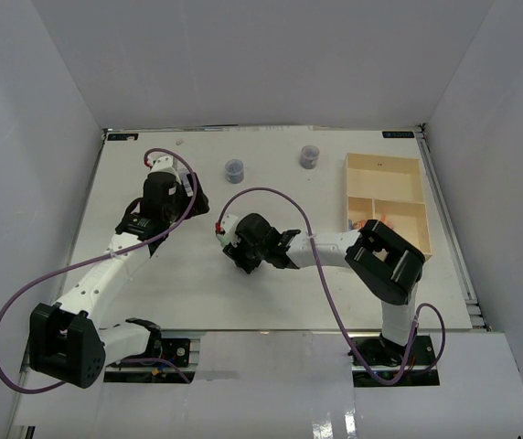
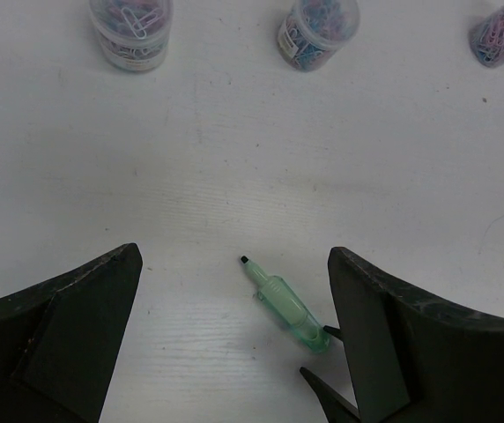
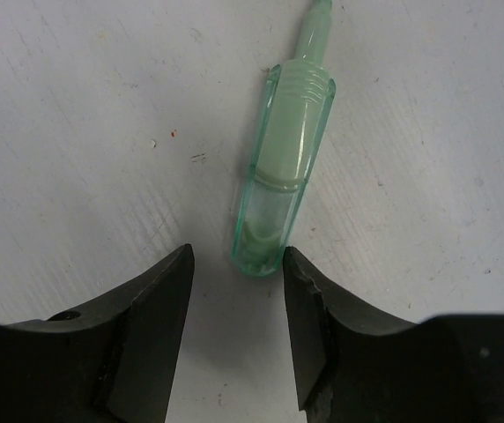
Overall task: Sort the stationery into containers
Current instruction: Pick up the pen from the center of the board.
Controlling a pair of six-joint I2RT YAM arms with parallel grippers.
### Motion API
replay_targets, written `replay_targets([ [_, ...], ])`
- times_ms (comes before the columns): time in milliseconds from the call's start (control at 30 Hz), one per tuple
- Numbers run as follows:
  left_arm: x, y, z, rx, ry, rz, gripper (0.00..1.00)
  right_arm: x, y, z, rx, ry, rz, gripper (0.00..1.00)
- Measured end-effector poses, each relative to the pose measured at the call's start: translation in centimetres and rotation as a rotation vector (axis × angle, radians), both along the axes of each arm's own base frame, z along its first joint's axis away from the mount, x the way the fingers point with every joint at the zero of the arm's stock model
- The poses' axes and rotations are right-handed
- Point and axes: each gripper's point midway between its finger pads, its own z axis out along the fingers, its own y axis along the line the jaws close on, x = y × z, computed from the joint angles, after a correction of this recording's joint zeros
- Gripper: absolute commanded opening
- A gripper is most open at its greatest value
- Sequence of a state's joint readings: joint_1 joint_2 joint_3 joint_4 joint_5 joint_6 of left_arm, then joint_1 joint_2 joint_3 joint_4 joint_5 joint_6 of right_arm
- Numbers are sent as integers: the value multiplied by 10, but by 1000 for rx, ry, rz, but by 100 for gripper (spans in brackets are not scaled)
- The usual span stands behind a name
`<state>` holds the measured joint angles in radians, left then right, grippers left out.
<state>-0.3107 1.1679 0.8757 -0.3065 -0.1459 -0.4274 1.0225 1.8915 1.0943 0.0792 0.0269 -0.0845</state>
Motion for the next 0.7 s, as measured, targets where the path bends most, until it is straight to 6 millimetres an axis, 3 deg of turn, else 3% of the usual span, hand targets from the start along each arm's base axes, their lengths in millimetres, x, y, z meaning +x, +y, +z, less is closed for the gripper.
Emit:
replay_targets([
  [400,1,2,0,-6,1,6,98,2,0,0,-2,-8,-29,40],
  [667,1,2,0,-9,2,6,98,8,-3,0,-9,-27,-67,23],
  [700,1,2,0,-11,2,6,98,9,-3,0,-10,-29,-71,17],
])
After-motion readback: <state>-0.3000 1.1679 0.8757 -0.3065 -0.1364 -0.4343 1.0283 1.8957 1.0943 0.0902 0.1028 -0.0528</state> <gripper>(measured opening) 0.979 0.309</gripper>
